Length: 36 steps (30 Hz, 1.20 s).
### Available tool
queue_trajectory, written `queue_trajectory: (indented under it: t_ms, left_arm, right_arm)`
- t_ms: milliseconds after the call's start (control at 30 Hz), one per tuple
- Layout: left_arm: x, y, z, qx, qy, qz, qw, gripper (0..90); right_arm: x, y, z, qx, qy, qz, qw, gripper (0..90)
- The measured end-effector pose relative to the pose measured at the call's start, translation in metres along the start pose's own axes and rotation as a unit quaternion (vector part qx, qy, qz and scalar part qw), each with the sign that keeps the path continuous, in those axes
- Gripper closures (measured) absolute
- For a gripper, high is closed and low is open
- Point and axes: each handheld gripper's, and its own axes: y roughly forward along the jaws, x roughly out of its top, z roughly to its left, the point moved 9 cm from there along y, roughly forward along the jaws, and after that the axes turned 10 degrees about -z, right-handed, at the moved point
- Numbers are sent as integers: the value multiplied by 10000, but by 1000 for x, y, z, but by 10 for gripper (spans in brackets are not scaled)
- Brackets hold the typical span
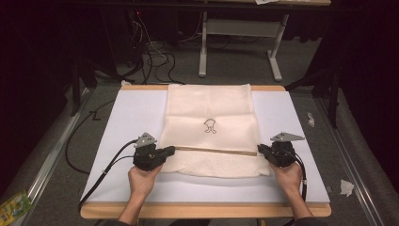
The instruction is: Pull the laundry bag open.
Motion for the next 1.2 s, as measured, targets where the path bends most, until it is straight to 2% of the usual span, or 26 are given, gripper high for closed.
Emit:
queue_trajectory:
  t_ms: [267, 333, 433, 600, 667, 833, 967, 1200]
  left_arm:
    - [1, -1, 4, 5, -105, -84, 9999, 875]
    - [2, -2, 8, 73, -35, -98, 9999, 875]
    - [3, -4, 11, 35, -162, -176, 9997, 875]
    - [3, -7, 13, 40, -151, -208, 9997, 875]
    - [2, -9, 16, 104, -131, -187, 9997, 875]
    - [-1, -16, 23, 64, -368, -229, 9990, 875]
    - [-1, -18, 25, 119, -335, -241, 9991, 875]
    - [3, -20, 29, 144, -395, -302, 9987, 875]
  right_arm:
    - [2, 0, 0, 11, 9, 20, 10000, 865]
    - [3, 0, -1, 19, 11, 18, 10000, 865]
    - [5, -1, -2, -10, -7, 39, 10000, 865]
    - [7, -1, -1, -2, -2, 28, 10000, 865]
    - [7, -1, 1, -5, -50, 26, 10000, 865]
    - [6, -2, -2, -15, 6, 11, 10000, 865]
    - [6, -1, -1, -16, 39, -26, 10000, 866]
    - [10, -3, -1, -10, 33, -56, 10000, 865]
